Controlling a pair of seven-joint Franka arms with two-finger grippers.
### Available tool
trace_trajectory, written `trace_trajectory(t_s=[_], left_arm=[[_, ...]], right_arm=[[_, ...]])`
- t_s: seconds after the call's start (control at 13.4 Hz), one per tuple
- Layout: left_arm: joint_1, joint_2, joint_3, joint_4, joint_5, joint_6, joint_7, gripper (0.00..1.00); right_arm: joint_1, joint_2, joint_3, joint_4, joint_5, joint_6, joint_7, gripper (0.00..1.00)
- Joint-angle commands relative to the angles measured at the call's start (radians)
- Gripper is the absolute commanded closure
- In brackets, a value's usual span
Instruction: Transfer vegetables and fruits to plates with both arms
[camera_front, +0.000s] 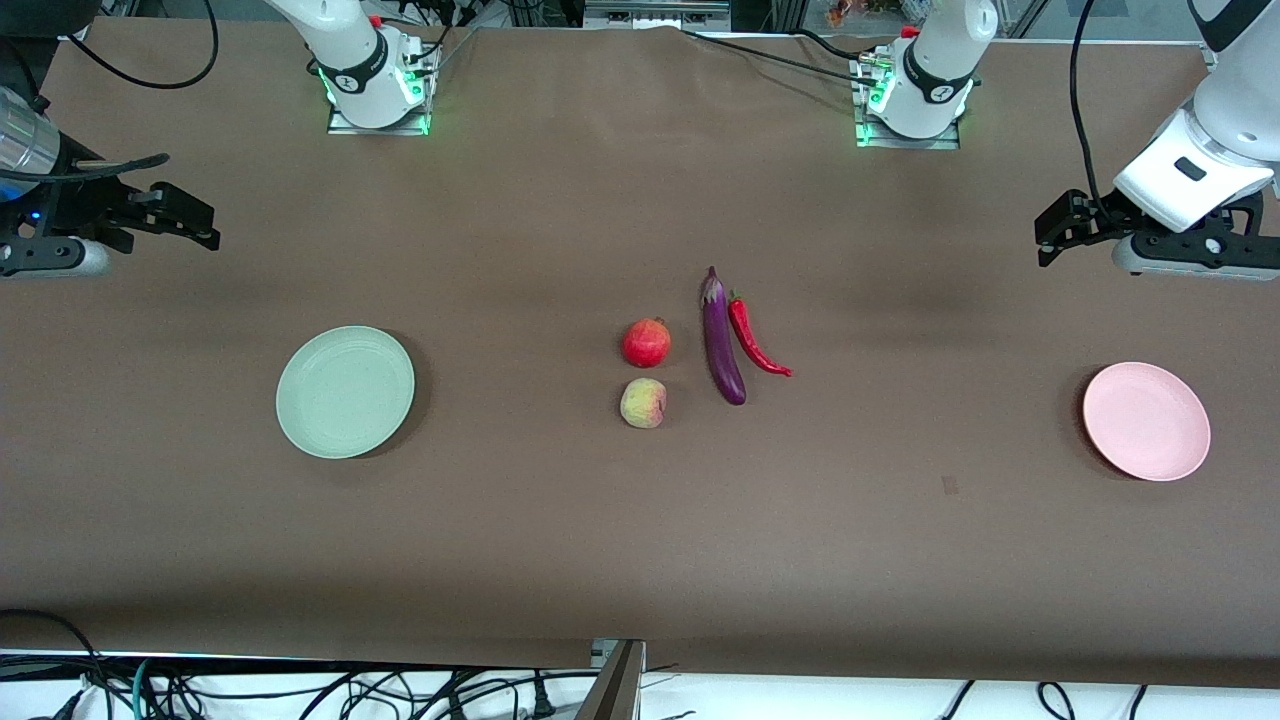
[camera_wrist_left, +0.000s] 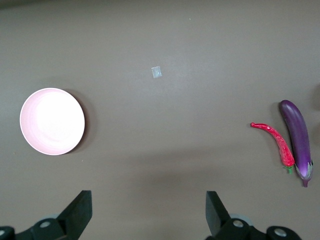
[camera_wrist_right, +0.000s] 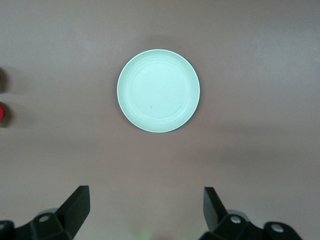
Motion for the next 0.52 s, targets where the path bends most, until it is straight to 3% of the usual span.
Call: trace_trajectory(t_s=[0.0, 0.45], left_arm=[[0.000, 0.017, -0.002, 0.044, 0.002, -0.035, 0.015, 0.00], [-0.008, 0.046, -0.010, 0.059, 0.001, -0.050, 0.011, 0.00]], right_arm=[[-0.008, 0.001, 0.006, 0.015, -0.007, -0.004, -0.016, 0.00], [-0.008, 0.001, 0.006, 0.015, -0.007, -0.004, -0.016, 0.00]])
